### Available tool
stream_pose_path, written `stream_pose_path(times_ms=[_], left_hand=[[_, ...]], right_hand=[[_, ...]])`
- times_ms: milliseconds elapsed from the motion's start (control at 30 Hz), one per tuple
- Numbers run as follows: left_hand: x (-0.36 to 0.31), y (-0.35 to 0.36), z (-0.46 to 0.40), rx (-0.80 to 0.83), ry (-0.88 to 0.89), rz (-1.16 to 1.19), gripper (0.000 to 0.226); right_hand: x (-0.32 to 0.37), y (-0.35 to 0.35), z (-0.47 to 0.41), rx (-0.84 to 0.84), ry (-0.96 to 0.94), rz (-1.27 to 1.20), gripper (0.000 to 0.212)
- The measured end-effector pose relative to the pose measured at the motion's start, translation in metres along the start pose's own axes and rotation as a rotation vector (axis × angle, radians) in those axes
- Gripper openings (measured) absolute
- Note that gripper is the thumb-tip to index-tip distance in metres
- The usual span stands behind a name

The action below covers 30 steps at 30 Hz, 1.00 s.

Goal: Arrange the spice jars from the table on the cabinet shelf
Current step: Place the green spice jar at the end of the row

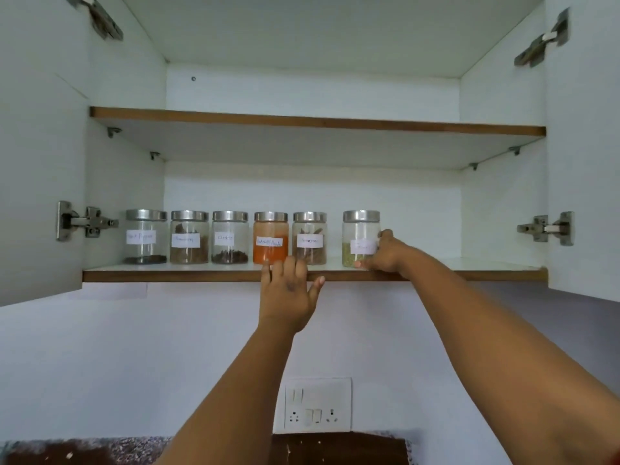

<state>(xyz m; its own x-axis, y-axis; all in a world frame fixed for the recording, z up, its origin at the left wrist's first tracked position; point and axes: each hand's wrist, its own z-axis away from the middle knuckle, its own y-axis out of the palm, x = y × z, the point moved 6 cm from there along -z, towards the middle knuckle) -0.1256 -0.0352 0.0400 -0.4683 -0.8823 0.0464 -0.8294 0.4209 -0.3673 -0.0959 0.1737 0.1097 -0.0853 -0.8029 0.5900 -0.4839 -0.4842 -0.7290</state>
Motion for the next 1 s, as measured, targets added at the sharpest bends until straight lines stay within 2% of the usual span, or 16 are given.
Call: stream_pose_path(times_ms=[167, 400, 700, 900, 1000], left_hand=[[-0.001, 0.002, 0.0, -0.053, 0.0, -0.003, 0.047], [-0.002, 0.001, 0.0, -0.055, -0.022, -0.036, 0.047], [-0.004, 0.001, 0.001, -0.04, -0.026, -0.043, 0.045], [-0.005, 0.001, -0.001, -0.015, -0.027, -0.067, 0.048], [-0.004, 0.0, -0.001, 0.031, -0.028, -0.072, 0.052]], right_hand=[[-0.002, 0.008, -0.026, 0.052, 0.063, 0.028, 0.103], [-0.003, 0.019, -0.038, 0.076, 0.049, 0.15, 0.078], [-0.005, 0.024, -0.043, 0.095, 0.013, 0.134, 0.079], [-0.005, 0.022, -0.04, 0.053, 0.021, 0.102, 0.085], [-0.008, 0.021, -0.031, 0.023, 0.052, 0.054, 0.106]])
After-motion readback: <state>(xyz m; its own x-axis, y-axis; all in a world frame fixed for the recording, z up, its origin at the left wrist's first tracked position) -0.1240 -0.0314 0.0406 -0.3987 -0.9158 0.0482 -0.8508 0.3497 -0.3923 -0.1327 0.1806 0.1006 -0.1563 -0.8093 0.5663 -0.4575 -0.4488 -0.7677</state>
